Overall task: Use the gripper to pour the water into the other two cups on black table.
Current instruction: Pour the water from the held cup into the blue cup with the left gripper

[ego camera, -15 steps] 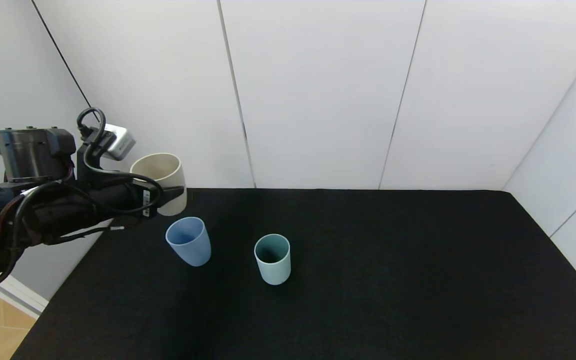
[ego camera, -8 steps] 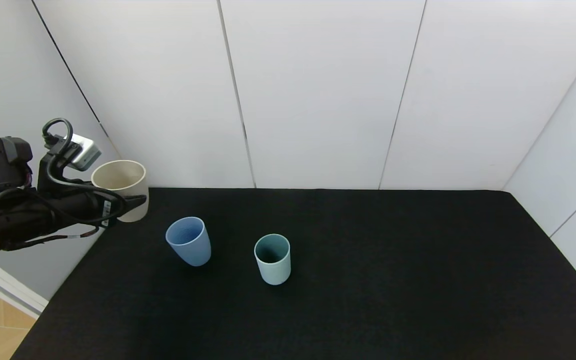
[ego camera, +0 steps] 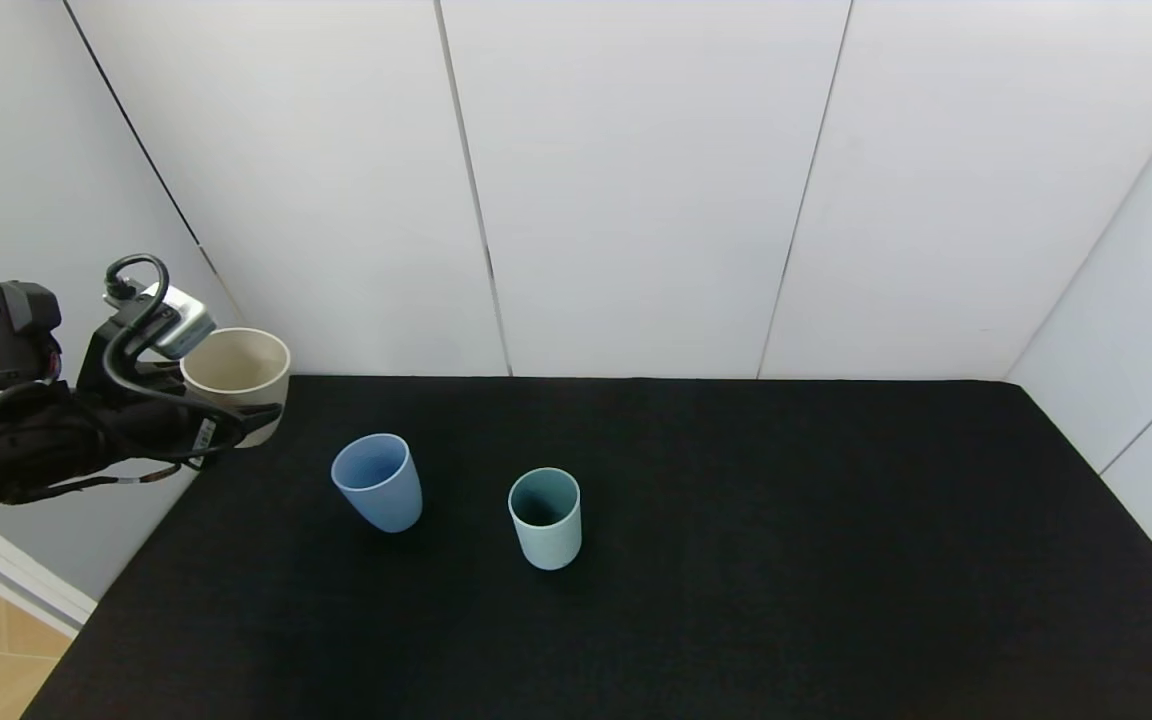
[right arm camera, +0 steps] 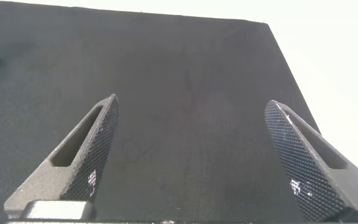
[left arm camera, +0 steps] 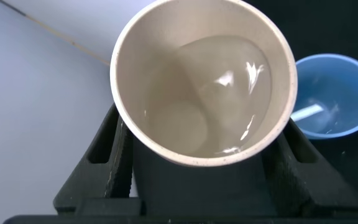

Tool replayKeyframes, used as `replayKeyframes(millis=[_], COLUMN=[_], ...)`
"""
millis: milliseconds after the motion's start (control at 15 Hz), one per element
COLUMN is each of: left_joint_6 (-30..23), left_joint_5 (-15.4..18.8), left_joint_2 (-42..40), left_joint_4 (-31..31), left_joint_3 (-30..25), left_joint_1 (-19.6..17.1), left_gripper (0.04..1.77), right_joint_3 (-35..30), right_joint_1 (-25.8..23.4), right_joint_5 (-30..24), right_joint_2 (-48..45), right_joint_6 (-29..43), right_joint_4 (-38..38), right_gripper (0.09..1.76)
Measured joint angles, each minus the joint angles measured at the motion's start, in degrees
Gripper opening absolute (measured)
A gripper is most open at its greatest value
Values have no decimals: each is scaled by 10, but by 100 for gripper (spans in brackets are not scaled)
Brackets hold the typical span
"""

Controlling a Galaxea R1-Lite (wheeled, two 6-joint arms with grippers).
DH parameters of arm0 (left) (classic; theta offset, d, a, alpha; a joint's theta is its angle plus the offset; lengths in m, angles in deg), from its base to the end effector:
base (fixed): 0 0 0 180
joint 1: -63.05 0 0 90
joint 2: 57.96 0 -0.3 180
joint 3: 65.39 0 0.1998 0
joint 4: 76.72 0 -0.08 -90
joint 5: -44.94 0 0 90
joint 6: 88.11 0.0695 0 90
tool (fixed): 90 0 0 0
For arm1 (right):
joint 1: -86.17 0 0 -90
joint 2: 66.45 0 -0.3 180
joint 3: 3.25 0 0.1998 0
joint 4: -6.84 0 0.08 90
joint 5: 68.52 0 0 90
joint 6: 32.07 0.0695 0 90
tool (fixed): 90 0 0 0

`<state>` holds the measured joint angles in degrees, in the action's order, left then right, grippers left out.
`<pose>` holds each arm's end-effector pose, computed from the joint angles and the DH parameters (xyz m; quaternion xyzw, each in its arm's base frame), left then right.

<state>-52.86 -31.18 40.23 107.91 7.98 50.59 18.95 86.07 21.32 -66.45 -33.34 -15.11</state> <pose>0.3575 0.0619 0.1622 0.2600 0.1590 -0.0633 0.9503 0.0345 0.0001 0.0761 -0.0111 -0.0022 0.0005 0.9999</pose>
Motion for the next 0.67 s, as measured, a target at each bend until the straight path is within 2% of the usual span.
replayKeyframes(millis=[667], left_joint_6=[139], left_joint_5=[-31], left_joint_2=[16], left_joint_4=[-1], left_joint_3=[1], left_joint_1=[4], left_gripper=[119], right_joint_3=[0], right_joint_1=[0], right_joint_5=[0], right_joint_2=[0], right_joint_6=[0], right_joint_4=[0], right_gripper=[171])
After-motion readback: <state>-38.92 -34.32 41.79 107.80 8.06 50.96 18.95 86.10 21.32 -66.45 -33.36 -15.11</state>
